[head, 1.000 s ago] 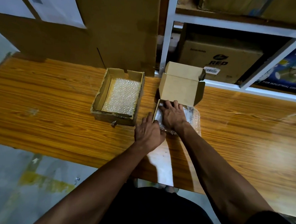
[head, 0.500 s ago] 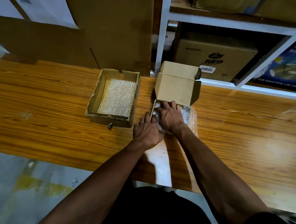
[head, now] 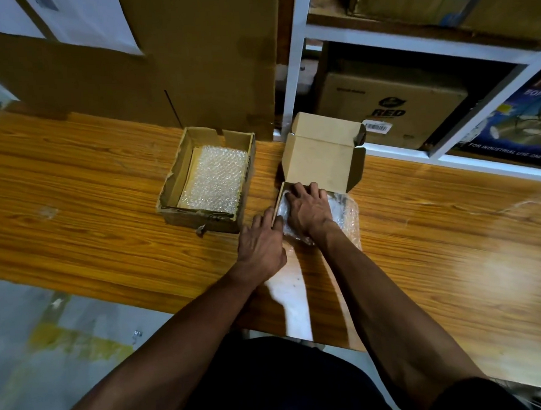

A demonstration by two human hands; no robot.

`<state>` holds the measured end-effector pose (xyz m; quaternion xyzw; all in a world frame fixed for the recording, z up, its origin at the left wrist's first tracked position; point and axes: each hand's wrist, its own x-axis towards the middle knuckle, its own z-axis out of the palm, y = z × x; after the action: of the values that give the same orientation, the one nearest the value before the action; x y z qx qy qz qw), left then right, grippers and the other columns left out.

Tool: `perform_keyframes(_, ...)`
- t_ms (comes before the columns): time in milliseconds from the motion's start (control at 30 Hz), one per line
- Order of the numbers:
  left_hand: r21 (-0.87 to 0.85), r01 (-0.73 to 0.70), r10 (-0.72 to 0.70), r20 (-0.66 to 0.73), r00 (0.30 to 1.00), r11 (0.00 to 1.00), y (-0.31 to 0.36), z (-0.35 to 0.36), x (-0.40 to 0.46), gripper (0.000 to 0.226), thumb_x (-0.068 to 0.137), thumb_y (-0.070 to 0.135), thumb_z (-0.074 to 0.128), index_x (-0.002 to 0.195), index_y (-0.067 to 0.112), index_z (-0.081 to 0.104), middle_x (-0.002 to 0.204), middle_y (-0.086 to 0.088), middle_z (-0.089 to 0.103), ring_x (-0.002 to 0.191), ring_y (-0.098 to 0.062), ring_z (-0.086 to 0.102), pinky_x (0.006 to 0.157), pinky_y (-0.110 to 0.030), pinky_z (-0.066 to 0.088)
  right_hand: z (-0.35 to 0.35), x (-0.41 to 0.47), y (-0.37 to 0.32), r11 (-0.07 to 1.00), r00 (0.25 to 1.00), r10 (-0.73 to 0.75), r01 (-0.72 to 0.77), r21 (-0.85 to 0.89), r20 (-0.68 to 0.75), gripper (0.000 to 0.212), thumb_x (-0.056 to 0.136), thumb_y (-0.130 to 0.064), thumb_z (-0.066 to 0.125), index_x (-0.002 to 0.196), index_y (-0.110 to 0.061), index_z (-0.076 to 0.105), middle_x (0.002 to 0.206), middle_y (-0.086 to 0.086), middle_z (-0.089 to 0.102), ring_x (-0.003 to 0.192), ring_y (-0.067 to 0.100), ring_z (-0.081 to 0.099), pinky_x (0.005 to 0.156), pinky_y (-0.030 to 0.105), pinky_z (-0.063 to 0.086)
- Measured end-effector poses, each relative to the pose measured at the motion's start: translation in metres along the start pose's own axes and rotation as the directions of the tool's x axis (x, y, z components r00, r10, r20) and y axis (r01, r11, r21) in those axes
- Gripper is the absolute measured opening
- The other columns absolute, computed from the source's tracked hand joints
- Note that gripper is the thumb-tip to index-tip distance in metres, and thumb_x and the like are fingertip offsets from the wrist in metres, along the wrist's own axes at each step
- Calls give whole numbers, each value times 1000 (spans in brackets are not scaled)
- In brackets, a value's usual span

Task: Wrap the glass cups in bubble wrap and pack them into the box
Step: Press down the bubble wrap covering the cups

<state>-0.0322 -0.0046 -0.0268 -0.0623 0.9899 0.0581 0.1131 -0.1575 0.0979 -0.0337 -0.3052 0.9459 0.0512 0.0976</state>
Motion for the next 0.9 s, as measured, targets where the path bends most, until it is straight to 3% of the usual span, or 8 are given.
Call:
perform_keyframes(133,-41,-3,3,16,1000,999,-4,-13,3,71,87,50,63,151,25,46,162,-5,30,141,-31,37,109,-52,41,6,-11,7,991,999,-20,26,132,-50,55,99,-38,47,151,-19,47,145,11,49,122,37,41,101,46,35)
perform_keyframes(233,-69,-35,28,-93,995,997,-14,-18,0,54,91,44,64,142,29,56,154,-4,39,136,-28,41,105,-49,43,10,-29,21,913,991,-44,90,397,-123,59,98,-48,39,147,-16,45,139,13,53,120,36,44,103,48,39)
perform_keyframes(300,-77,-98,84,-173,981,992,-20,-16,-2,45,93,41,64,136,31,59,143,-2,45,128,-25,45,101,-46,43,14,-43,29,874,981,-93,164,458,-173,57,99,-58,46,141,-19,47,141,12,51,125,31,42,104,45,39)
perform_keyframes(400,-70,-186,163,-256,953,980,-27,-11,-5,33,93,38,66,126,31,67,126,2,52,116,-23,47,95,-45,43,23,-64,34,887,965,-140,222,405,-222,54,95,-62,60,135,-26,54,145,10,48,131,31,40,105,46,38)
perform_keyframes(600,-76,-290,249,-340,907,954,-36,-12,1,11,96,30,71,107,30,74,110,7,65,106,-20,51,85,-40,42,25,-83,37,906,961,-119,209,369,-251,30,100,-44,48,123,-31,63,123,3,59,113,28,49,93,48,44)
perform_keyframes(733,-76,-345,308,-306,901,935,-38,-17,6,11,97,25,70,106,31,72,106,9,68,104,-19,54,85,-41,44,20,-85,38,910,953,-105,207,359,-284,21,91,-23,72,110,-24,66,100,1,65,94,23,49,81,47,48)
perform_keyframes(800,-58,-364,335,-279,900,930,-37,-19,8,14,97,24,67,107,31,73,107,9,68,105,-19,54,86,-42,44,14,-87,35,925,955,-125,211,317,-269,30,83,-19,79,110,-22,65,100,3,64,93,24,50,79,42,46)
perform_keyframes(900,-21,-378,361,-258,896,925,-38,-18,10,18,96,25,67,111,31,74,109,9,67,107,-19,53,87,-43,44,13,-89,31,927,941,-160,247,282,-298,23,86,-17,78,108,-21,71,103,5,63,92,25,52,75,38,43)
